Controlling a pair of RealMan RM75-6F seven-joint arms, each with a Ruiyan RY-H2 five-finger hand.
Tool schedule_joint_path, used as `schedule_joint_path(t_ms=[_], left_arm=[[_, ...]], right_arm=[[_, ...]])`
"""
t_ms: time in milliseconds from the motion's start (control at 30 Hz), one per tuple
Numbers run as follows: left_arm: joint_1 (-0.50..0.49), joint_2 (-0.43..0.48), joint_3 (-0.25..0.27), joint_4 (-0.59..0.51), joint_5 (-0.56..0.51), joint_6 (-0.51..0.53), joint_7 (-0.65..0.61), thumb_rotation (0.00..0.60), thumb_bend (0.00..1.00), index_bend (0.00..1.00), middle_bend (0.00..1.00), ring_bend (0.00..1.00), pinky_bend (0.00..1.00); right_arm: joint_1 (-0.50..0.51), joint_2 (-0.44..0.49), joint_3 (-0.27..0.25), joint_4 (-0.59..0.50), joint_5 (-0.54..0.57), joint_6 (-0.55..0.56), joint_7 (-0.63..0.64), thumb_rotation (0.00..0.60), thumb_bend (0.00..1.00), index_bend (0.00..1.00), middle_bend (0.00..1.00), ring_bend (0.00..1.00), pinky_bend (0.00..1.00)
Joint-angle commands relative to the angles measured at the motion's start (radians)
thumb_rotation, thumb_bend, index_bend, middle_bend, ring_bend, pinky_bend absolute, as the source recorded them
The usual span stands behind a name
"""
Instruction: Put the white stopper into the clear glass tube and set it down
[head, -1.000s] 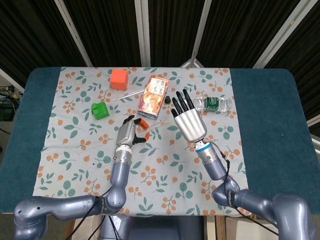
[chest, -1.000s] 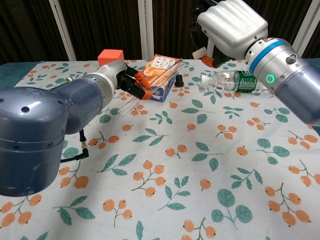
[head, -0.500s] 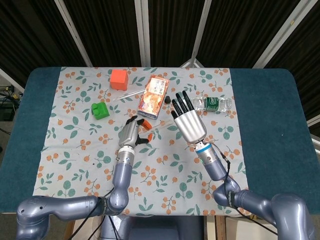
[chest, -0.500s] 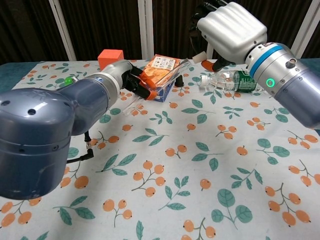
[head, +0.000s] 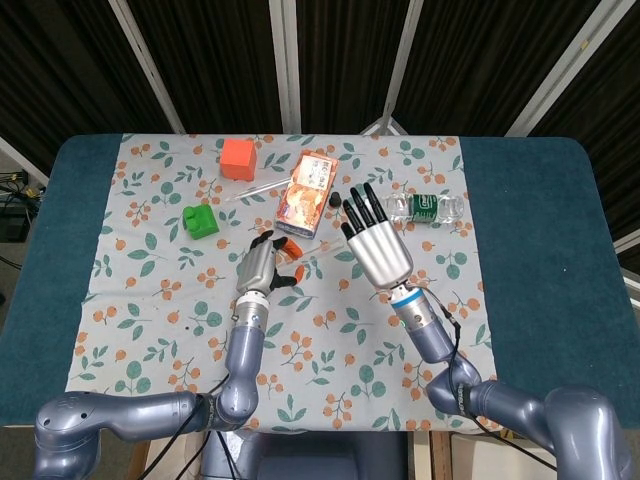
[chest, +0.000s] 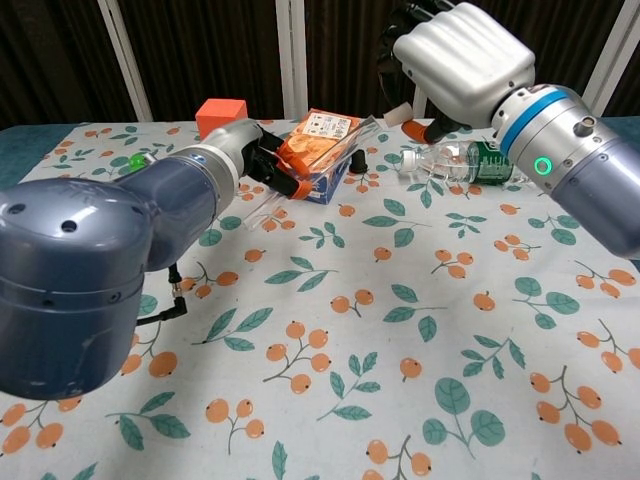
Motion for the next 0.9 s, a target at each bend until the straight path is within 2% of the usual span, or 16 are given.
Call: schedule_joint_path(t_ms=[33,900], left_arm=[[-0.001,0.000,0.000,0.000,-0.001,0.000,0.001,0.600,0.75,0.53,0.43,0.07,0.00],[-0.001,-0.014,0.003,0.010,0.000,0.000,-0.008,0.600,0.76,0.53,0.43,0.07,0.00]], right_arm=[[0.000,0.001,-0.002,-0.003,-0.001,0.000,-0.001,0.600,0.36,0.67,0.26,0.11,0.07],[0.000,-0.010,-0.003,-0.006,0.009,-0.005,-0.010,0.600,0.36,0.67,0.26,0.11,0.07]])
